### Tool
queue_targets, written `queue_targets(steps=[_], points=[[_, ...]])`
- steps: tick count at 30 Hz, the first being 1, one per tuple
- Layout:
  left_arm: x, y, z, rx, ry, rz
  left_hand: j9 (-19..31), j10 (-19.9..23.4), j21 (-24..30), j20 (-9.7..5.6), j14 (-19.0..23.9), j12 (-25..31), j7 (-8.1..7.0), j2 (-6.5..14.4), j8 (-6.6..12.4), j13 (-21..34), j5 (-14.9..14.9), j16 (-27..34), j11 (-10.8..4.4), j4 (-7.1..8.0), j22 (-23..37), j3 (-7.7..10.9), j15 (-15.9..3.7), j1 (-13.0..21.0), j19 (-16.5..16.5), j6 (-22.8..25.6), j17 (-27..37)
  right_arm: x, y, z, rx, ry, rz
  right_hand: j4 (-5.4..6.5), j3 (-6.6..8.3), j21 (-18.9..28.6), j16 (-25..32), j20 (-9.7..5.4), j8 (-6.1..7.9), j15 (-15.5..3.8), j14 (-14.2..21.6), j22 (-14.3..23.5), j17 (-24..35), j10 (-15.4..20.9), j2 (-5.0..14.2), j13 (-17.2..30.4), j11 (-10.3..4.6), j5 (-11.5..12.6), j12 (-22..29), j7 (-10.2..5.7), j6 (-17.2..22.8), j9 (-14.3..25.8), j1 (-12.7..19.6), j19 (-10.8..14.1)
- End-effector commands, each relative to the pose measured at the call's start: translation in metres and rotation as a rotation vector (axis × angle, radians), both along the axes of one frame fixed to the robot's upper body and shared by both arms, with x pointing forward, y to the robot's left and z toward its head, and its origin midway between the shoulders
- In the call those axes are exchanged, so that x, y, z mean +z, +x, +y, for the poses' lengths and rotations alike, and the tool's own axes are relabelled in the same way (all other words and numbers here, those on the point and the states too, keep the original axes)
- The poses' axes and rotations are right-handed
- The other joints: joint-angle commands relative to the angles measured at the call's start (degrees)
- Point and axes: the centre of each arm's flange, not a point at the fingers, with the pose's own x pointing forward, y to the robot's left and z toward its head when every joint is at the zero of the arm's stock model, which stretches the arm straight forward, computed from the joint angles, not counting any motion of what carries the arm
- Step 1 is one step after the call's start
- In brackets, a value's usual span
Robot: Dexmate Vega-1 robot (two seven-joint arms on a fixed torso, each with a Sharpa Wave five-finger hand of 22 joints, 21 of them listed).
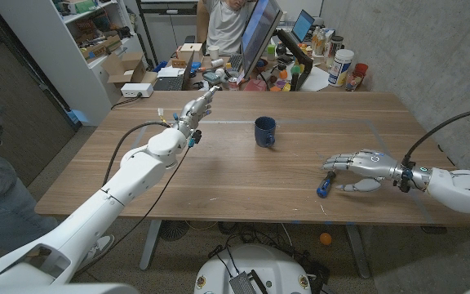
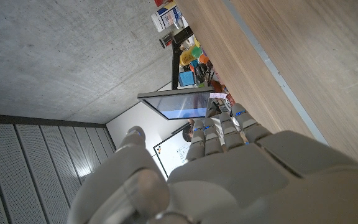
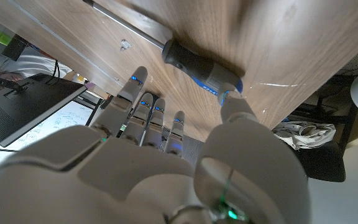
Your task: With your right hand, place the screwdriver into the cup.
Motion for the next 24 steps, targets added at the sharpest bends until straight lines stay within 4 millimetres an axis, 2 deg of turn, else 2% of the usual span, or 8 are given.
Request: queue_targets(steps=[1, 8, 24], points=[[0.005, 0.001, -0.006, 0.01, 0.014, 0.005, 0.16, 0.49, -0.41, 0.56, 0.3, -0.14, -0.02, 0.46, -0.02, 0.16, -0.06, -0.21, 0.1, -0.2, 0.11, 0.15, 0.35, 0.17, 0.05, 0.55, 0.23, -0.011, 0.015, 0.002, -0.004, -0.034, 0.007, 0.28, 0.95, -0.12, -0.08, 0.54, 0.66, -0.89, -0.47, 0.09, 0.23, -0.69, -0.18, 0.23, 0.02, 0.25, 0.09, -0.46, 0.85, 0.28, 1.51, -0.62], [0.005, 0.004, -0.007, 0.011, 0.012, 0.01, 0.16, 0.51, -0.54, 0.62, 0.23, -0.16, -0.09, 0.49, -0.01, 0.16, -0.07, -0.25, 0.14, -0.22, 0.12, 0.14, 0.28, 0.13, 0.06, 0.62, 0.24, -0.016, 0.02, 0.004, 0.003, -0.035, 0.019, 0.45, 1.58, -0.09, -0.26, 1.01, 0.78, -0.38, -1.42, 0.11, 0.29, -1.35, -0.49, 0.29, 1.4, 0.21, 0.07, -0.47, 1.07, 0.29, 2.92, -1.1], [0.002, 0.007, -0.007, 0.013, 0.0, 0.021, 0.16, 0.55, -0.93, 0.72, 0.26, -0.21, -0.18, 0.58, -0.05, 0.17, -0.09, -0.25, 0.14, -0.28, 0.13, 0.1, 0.23, -0.02, 0.01, 0.63, 0.25, -0.034, 0.023, -0.003, -0.015, -0.02, 0.095, 0.72, 2.18, -0.05, -0.07, 1.76, 1.05, -0.25, -1.68, 0.14, 0.41, -1.75, -0.81, 0.43, 1.15, 0.08, 0.21, -0.62, 1.76, 0.3, 4.12, -1.7]])
